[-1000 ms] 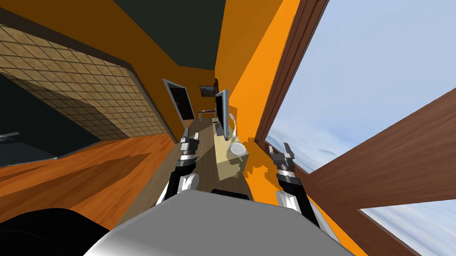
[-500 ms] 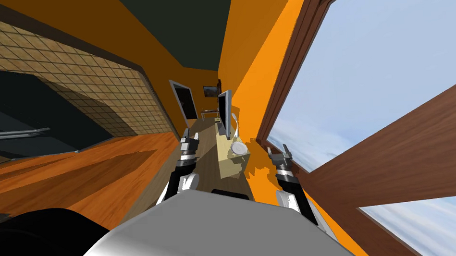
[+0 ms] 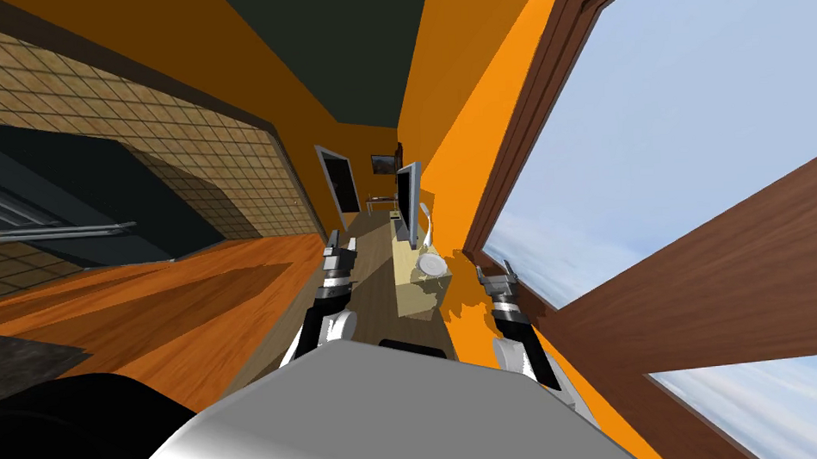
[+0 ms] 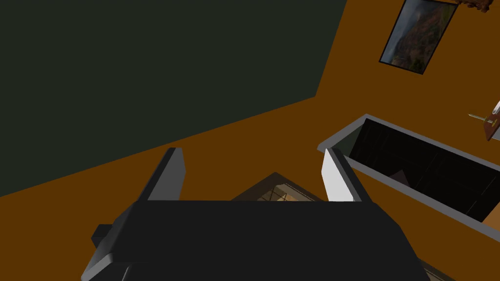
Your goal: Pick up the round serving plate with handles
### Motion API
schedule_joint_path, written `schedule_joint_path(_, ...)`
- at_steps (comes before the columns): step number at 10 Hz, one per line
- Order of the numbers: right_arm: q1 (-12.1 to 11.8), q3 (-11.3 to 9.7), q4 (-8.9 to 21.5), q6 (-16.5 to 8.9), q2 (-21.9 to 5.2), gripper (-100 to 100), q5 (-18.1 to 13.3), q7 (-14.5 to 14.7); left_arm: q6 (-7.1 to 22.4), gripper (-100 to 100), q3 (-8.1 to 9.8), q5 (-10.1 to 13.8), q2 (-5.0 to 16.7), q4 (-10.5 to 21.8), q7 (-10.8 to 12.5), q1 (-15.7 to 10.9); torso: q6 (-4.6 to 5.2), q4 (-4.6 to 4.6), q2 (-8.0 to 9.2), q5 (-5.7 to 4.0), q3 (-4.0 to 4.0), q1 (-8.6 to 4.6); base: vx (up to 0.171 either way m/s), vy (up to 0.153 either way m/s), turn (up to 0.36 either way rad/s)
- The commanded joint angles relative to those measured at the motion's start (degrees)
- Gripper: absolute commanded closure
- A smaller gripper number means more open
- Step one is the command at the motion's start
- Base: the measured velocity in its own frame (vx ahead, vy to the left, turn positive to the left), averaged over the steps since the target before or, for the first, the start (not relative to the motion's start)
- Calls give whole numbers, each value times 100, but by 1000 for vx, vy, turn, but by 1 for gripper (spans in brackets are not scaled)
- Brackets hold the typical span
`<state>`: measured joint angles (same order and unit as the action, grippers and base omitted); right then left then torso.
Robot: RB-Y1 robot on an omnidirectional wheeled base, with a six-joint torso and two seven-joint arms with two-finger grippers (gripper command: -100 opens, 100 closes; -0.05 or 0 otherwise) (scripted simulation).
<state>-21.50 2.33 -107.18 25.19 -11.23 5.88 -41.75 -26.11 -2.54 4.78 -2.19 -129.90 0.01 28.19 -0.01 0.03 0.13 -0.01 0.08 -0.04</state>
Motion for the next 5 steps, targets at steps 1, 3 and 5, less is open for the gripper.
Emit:
schedule_joint_path(1, 54, 3, 134, -33, -21, -100, 49, -286, 0, 0, 0, 0, 0, 0, 0, 0, 0, 0, 0, 0, 0, 0, -48, -1, 103)
schedule_joint_path(3, 172, 16, 375, -128, -60, -100, 165, -589, 0, 0, 1, 0, 0, 0, 0, 1, 4, 0, -5, 0, -2, -1, -30, 0, 76)
schedule_joint_path(5, 172, 16, 375, -128, -60, -100, 165, -815, 0, 0, 0, 0, 0, 0, 0, 1, 3, 0, 0, 0, 0, -1, -31, -3, 51)
